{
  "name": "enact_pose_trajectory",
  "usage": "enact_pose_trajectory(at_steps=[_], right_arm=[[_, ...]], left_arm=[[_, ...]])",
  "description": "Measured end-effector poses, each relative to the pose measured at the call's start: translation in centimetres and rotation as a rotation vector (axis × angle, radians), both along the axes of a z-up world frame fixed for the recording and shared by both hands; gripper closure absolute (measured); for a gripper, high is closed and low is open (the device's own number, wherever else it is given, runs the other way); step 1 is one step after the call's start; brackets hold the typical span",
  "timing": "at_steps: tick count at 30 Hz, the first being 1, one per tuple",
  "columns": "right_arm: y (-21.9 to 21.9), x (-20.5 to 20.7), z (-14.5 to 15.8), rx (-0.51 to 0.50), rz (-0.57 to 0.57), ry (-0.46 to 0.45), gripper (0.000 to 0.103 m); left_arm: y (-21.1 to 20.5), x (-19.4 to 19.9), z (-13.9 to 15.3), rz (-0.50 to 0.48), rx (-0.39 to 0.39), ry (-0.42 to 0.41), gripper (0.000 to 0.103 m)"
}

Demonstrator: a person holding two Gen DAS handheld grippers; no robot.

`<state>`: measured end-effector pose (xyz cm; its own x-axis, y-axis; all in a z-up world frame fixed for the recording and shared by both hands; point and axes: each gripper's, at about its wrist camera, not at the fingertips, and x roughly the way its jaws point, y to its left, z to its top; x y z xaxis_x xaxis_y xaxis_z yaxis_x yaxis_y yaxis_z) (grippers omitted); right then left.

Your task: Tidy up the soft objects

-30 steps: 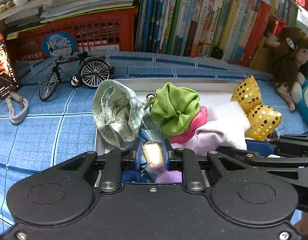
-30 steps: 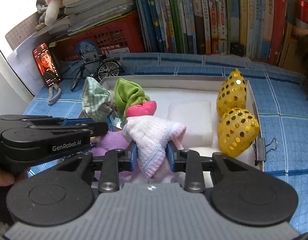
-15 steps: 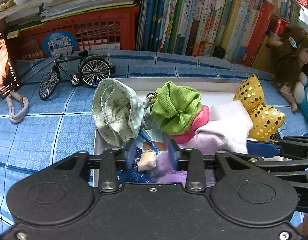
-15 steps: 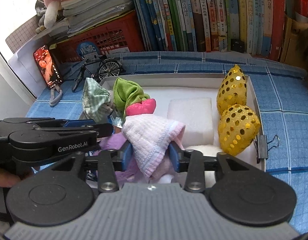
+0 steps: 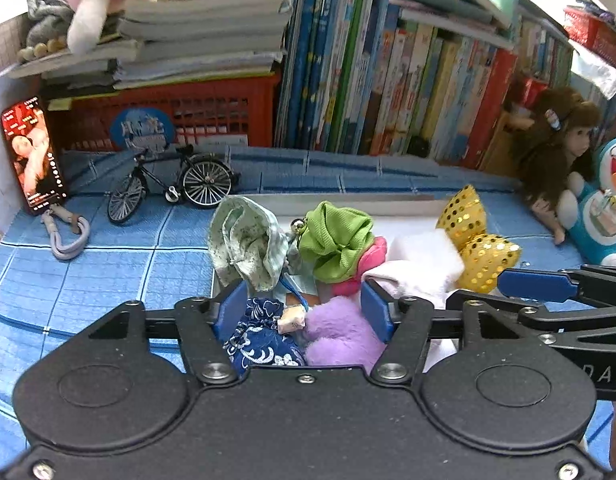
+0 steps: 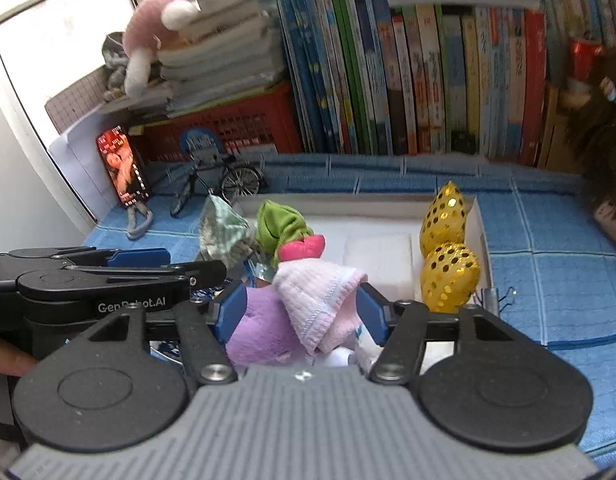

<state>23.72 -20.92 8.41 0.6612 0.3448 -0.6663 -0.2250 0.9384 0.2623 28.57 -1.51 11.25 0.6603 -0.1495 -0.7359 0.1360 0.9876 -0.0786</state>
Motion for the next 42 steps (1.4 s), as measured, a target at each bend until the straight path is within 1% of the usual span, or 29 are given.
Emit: enact_pose_trajectory(at_steps=[2,9,12,15,21,23,26,31,34,37,42], right_arm=[[-0.1,-0.9,0.7,-0.006,-0.006,-0.028,0.027],[-0.6,-4.1,2.8,-0.021,-0.027,-0.122,0.023],[-0.9,-5.8,3.6,-0.032,-0.036,-0.174,0.021],[-1.3,-7.6,4.2,-0.016,-0.046,-0.214,0.018],[-2.1,-12.2,4.6,-0.012,-0.093,-0.325,0.014],[-2.3,-13.9,4.3,-0.01,-0.107,-0.362,0.011],[-2.3,-16.3,3.6,-0.028,-0.131,-0.414,0.009],[-2.2,-20.1,1.9,-0.044,-0.173,-0.494,0.002],[-2.1,-22.1,0.3,-0.054,-0.192,-0.523,0.001],[-1.8,-23.6,-1.3,-0.07,-0.207,-0.526,0.0],[-1.4,-25.4,-3.8,-0.096,-0.228,-0.511,0.0]], left_arm=[[0.1,-0.8,0.6,-0.001,-0.002,-0.018,0.04],[0.3,-4.7,2.8,-0.037,0.01,-0.11,0.028],[0.2,-6.6,3.5,-0.059,0.007,-0.147,0.025],[0.1,-8.7,4.0,-0.082,0.013,-0.191,0.022],[0.4,-14.0,4.4,-0.105,-0.036,-0.29,0.019],[0.6,-16.0,4.1,-0.115,-0.047,-0.322,0.018],[0.7,-18.9,3.2,-0.124,-0.059,-0.355,0.017],[1.5,-22.6,0.9,-0.094,-0.083,-0.371,0.017],[2.0,-24.3,-0.8,-0.067,-0.097,-0.355,0.016],[2.7,-25.7,-2.5,-0.035,-0.104,-0.33,0.016],[3.3,-26.8,-5.3,0.023,-0.063,-0.292,0.015]])
